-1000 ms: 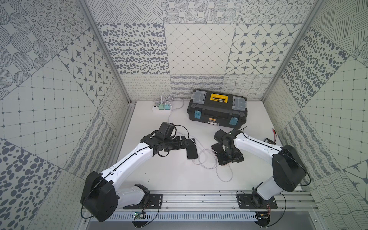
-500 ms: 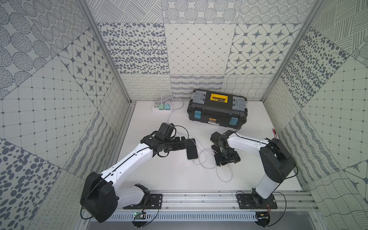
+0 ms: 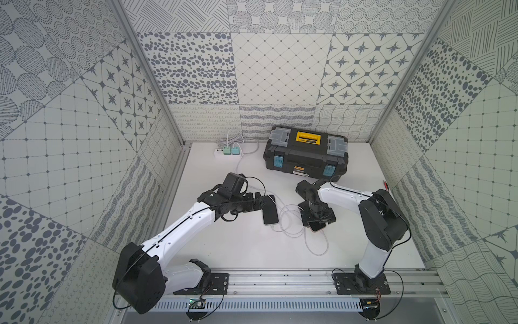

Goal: Unplug the charging cable from the phone
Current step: Pick up the phone at the center of the board.

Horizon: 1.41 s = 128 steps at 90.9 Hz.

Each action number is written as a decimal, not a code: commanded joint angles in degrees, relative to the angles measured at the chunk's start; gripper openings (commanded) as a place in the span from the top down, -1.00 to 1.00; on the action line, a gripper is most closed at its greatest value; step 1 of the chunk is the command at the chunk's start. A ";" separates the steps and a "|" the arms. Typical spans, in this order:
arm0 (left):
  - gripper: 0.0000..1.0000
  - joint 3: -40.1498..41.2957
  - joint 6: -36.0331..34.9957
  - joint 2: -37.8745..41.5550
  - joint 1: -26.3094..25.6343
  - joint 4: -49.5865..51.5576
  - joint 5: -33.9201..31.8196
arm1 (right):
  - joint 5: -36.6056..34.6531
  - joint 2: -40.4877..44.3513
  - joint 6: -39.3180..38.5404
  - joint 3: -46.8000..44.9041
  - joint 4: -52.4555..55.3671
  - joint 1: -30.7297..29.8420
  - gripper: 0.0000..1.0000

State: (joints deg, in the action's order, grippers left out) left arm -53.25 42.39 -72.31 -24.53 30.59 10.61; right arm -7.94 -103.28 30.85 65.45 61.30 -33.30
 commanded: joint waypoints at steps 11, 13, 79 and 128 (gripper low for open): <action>-0.92 -0.82 -0.38 -0.39 -0.16 -0.80 -0.31 | 0.51 -0.77 1.59 0.77 -4.28 6.38 -0.94; -0.92 -0.87 -0.49 -0.40 -0.16 -0.80 -0.37 | 0.81 -0.53 1.65 0.61 -4.55 6.97 -0.94; -0.92 -3.50 -1.47 -3.67 -0.18 -0.93 0.68 | 1.70 -8.98 -8.22 13.69 -2.33 11.30 -0.94; -0.92 -2.43 -1.19 -3.60 -0.21 -2.20 1.03 | 5.92 -8.81 -8.72 9.38 -3.27 12.82 -0.76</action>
State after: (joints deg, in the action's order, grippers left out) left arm -55.94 41.93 -75.48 -24.58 30.57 10.70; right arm -3.16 -112.42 20.16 77.82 58.26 -20.51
